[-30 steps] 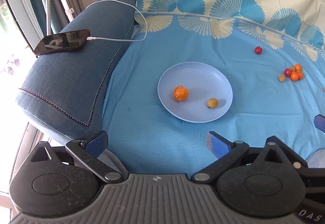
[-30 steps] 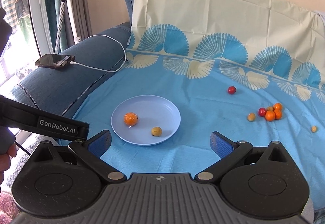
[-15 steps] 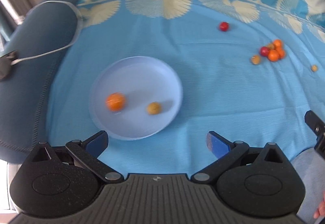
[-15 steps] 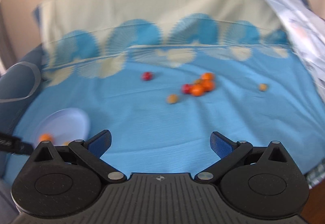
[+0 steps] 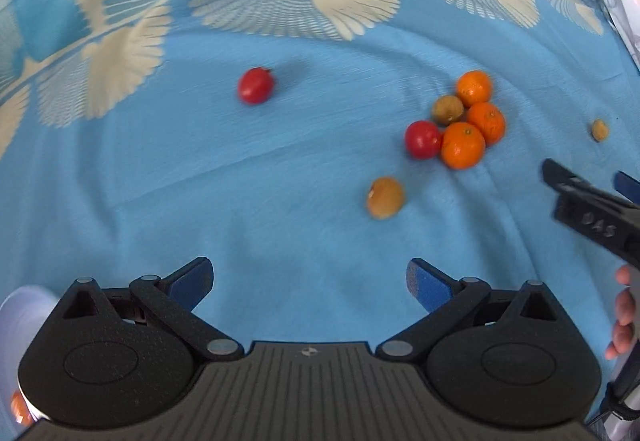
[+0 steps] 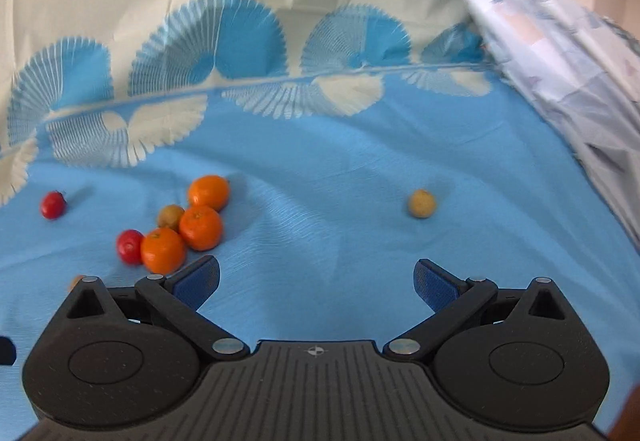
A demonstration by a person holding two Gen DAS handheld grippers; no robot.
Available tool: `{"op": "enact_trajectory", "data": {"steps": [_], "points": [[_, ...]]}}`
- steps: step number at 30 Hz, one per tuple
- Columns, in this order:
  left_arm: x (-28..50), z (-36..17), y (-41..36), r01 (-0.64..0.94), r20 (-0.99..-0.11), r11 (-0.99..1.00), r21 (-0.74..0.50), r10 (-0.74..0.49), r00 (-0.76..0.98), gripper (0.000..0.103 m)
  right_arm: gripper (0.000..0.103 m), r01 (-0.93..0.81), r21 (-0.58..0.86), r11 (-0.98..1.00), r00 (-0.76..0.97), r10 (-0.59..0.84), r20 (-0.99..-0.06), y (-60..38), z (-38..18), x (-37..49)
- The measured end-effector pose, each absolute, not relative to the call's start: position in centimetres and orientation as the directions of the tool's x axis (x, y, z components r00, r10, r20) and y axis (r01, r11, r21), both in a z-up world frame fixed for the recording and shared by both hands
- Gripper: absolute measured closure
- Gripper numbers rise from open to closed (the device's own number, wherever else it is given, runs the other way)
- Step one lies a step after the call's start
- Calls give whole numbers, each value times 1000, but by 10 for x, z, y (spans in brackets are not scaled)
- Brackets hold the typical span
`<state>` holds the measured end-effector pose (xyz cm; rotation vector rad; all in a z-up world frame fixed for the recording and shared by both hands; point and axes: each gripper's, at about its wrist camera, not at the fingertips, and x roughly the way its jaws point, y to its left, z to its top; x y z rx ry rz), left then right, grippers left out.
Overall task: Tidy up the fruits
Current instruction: 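Grasp a brown fruit with the left tool while the right tool grasps a mandarin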
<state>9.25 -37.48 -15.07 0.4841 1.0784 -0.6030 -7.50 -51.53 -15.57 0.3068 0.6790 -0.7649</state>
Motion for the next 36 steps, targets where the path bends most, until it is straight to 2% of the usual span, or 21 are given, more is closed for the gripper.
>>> {"op": "enact_trajectory", "data": {"steps": [5, 12, 13, 14, 15, 16, 19, 23, 26, 31, 36], "points": [[113, -186, -407, 691, -926, 719, 74, -207, 315, 0, 1, 590, -30, 807, 566, -440, -697, -531, -194, -26], [119, -187, -408, 689, -907, 721, 69, -243, 345, 2, 1, 527, -64, 848, 633, -442, -636, -526, -207, 11], [118, -184, -406, 687, -898, 724, 54, -266, 351, 8, 5, 526, -65, 848, 637, -444, -631, -526, -207, 11], [116, -181, -403, 695, -894, 719, 31, -290, 340, 39, 12, 519, -65, 852, 645, -440, -625, -524, -207, 10], [113, -177, -404, 708, -891, 706, 25, -304, 336, 62, 34, 505, -61, 861, 660, -431, -615, -522, -204, 7], [109, -172, -404, 719, -885, 695, 24, -320, 338, 76, 65, 488, -62, 871, 672, -420, -610, -518, -201, 5], [101, -159, -401, 724, -874, 689, 9, -347, 341, 75, 66, 528, -106, 842, 628, -472, -618, -512, -194, -4], [84, -137, -392, 745, -853, 666, 37, -367, 371, 75, 66, 671, -63, 739, 527, -535, -660, -524, -184, -31], [73, -119, -377, 737, -853, 674, 50, -356, 383, 75, 66, 714, -12, 700, 525, -546, -653, -522, -167, -60], [53, -82, -329, 687, -858, 726, 35, -331, 393, 75, 66, 693, 25, 720, 577, -534, -618, -490, -128, -96], [27, -45, -269, 623, -864, 782, 19, -300, 404, 75, 66, 616, 88, 782, 665, -457, -591, -439, -86, -124]]}}
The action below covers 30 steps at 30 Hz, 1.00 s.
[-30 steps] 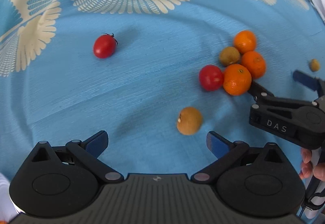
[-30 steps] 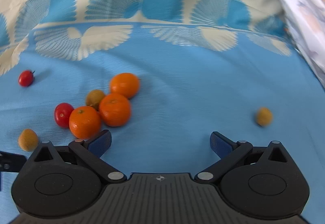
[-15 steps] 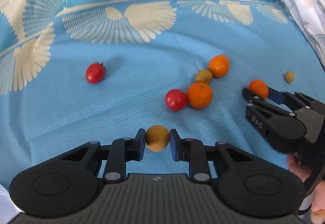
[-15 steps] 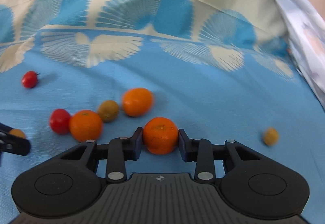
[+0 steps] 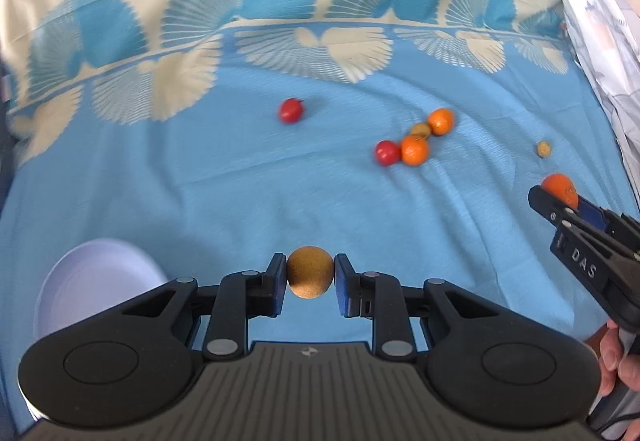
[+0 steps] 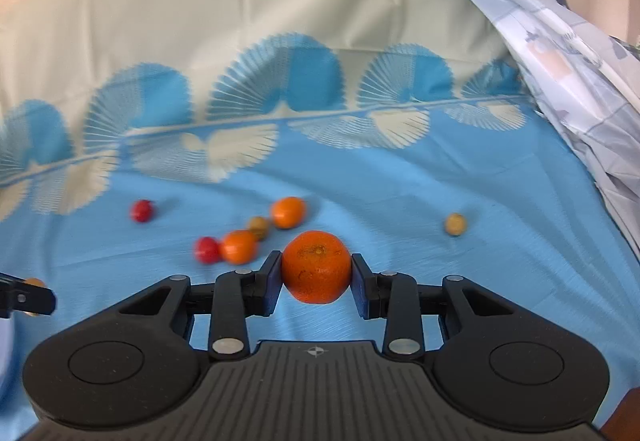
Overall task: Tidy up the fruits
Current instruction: 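Carry the brown fruit and mandarin over the plate with both tools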
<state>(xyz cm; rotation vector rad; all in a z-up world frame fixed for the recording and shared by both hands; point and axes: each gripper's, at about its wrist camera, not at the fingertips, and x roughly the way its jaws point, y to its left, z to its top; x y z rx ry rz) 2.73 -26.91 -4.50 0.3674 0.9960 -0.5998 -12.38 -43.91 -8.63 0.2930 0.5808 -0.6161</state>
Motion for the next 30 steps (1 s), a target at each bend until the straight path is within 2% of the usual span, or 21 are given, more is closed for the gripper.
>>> {"op": "enact_trajectory", "data": {"steps": [11, 20, 30], "points": [[-12, 11, -127, 466, -845, 884, 38, -221, 487, 75, 66, 352, 140, 925, 790, -214, -574, -303, -21, -156], [-45, 24, -28, 360, -845, 932, 33, -167, 509, 75, 66, 182, 177, 967, 815, -47, -577, -213, 8, -175], [-72, 23, 36, 277, -839, 961, -11, -160, 520, 75, 66, 99, 106, 989, 809, -18, -588, -148, 19, -190]]}}
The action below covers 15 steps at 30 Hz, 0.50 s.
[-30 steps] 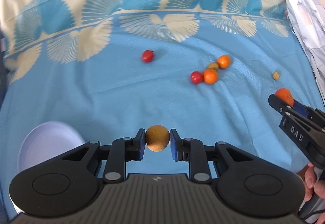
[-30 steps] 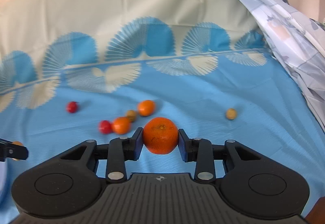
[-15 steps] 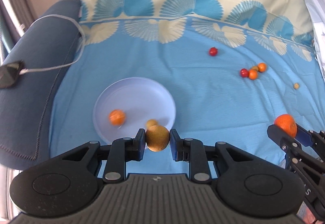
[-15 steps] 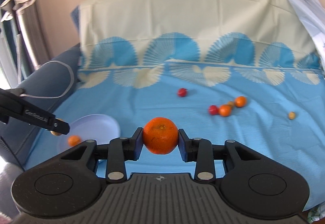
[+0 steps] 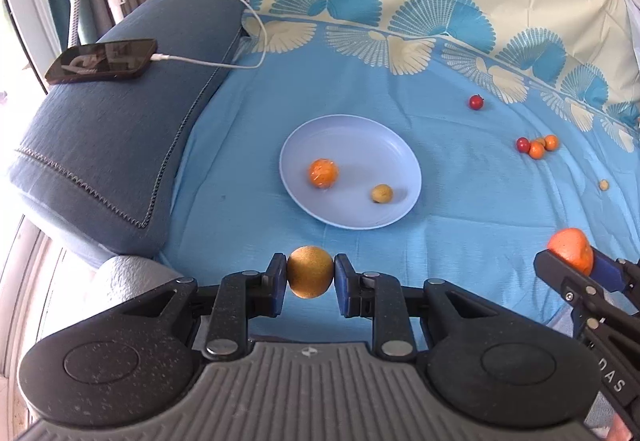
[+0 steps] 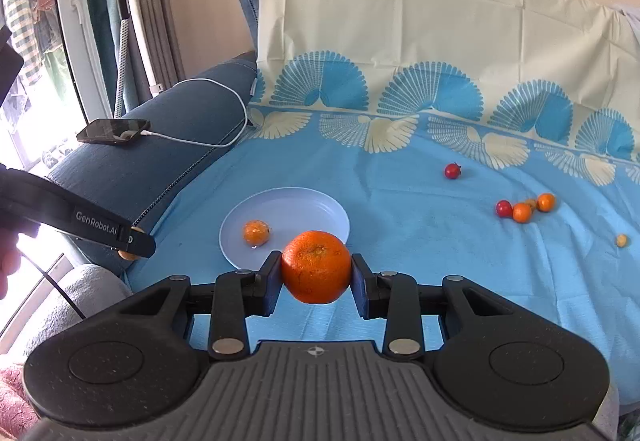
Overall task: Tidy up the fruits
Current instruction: 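Carry the brown fruit and mandarin over the plate with both tools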
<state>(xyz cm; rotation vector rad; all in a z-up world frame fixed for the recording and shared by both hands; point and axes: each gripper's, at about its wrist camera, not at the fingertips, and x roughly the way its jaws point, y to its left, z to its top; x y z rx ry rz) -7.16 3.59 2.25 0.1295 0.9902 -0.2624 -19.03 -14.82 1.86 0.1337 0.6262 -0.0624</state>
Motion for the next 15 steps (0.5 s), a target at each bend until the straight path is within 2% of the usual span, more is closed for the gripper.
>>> {"op": "enact_trajectory", "data": {"steps": [15], "points": [[-78, 24, 48, 264, -828, 964, -44, -183, 530, 75, 66, 87, 44, 995, 820, -47, -571, -131, 28, -198]]}}
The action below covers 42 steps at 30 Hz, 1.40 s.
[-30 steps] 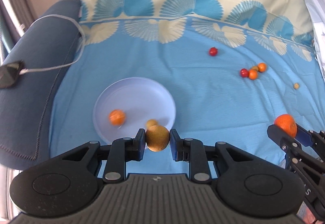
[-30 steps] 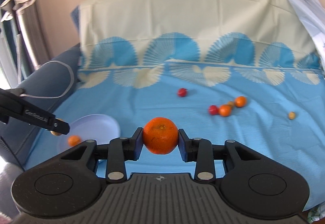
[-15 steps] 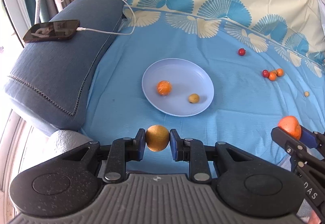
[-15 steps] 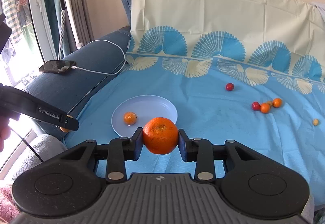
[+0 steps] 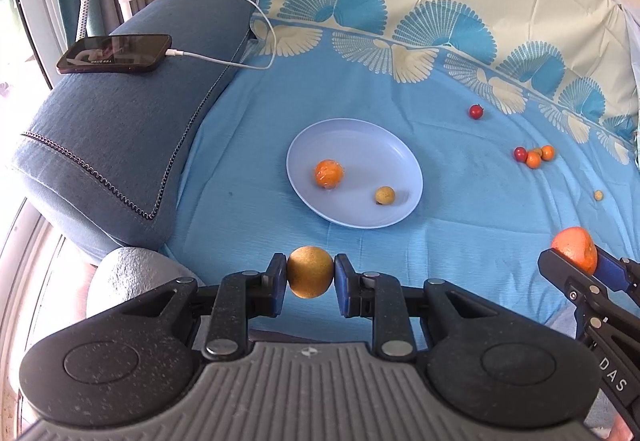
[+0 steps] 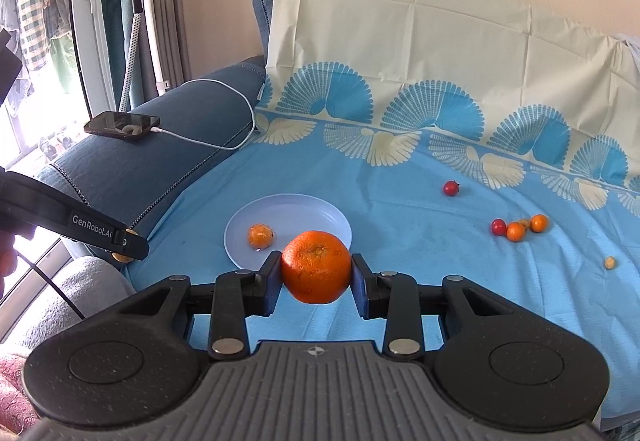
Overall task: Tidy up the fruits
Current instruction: 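Carry the brown fruit and mandarin over the plate with both tools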
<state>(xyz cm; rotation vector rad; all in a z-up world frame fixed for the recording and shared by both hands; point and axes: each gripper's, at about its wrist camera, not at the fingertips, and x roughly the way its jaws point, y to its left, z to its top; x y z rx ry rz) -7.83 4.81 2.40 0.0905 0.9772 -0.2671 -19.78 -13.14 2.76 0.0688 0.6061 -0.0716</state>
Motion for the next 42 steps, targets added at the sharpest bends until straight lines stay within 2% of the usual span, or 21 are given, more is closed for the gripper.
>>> {"op": "enact_trajectory", "data": {"steps": [26, 42], "points": [[-61, 12, 37, 292, -850, 956, -26, -175, 497, 75, 66, 95, 62, 994, 797, -39, -602, -137, 19, -185], [-21, -7, 19, 296, -874, 955, -6, -149, 462, 75, 66, 114, 82, 990, 749, -31, -662, -149, -4, -155]]}}
